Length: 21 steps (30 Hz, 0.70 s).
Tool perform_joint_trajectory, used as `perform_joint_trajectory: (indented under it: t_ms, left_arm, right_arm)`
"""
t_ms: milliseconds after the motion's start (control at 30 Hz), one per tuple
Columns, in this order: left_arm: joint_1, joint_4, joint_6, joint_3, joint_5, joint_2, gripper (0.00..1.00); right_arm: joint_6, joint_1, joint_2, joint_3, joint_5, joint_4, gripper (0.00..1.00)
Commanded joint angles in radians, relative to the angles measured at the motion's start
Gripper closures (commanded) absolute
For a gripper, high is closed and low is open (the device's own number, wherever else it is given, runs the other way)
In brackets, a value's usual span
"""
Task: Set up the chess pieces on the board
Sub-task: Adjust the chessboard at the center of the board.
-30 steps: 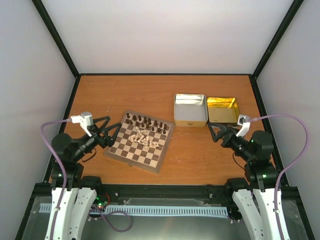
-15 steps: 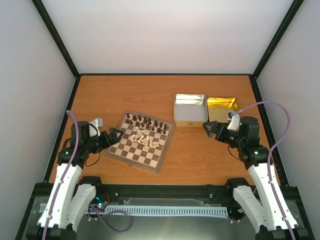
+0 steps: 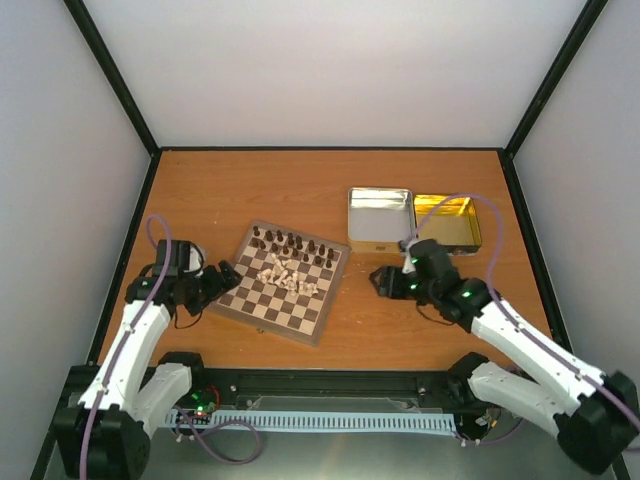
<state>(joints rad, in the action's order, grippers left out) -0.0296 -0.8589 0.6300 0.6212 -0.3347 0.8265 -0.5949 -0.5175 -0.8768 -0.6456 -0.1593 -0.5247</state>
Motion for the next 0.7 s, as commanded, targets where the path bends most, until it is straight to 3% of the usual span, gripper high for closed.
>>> perform_joint_trajectory:
  t_ms: [0, 133, 300, 533, 667]
  left_arm:
    - [0.006, 0.073, 0.032, 0.061, 0.075, 0.087, 0.0]
    - [0.007, 0.097, 0.03, 0.09, 0.183, 0.188, 0.0]
    - [0.016, 0.117, 0.013, 0.126, 0.262, 0.29, 0.0]
    - [0.032, 0.182, 0.006, 0.1, 0.245, 0.338, 0.0]
    - [0.036, 0.213, 0.003, 0.092, 0.213, 0.366, 0.0]
  right_arm:
    - [-0.053, -0.265, -0.082, 0.024, 0.148, 0.093, 0.37]
    - [-0.063, -0.555, -0.196, -0.013, 0.333, 0.099, 0.42]
    - [-0.049, -0.789, -0.427, -0.103, 0.434, 0.078, 0.36]
    - [-0.061, -0.915, -0.725, -0.294, 0.489, 0.001, 0.31]
    - [-0.096, -0.92, -0.767, -0.308, 0.486, -0.001, 0.31]
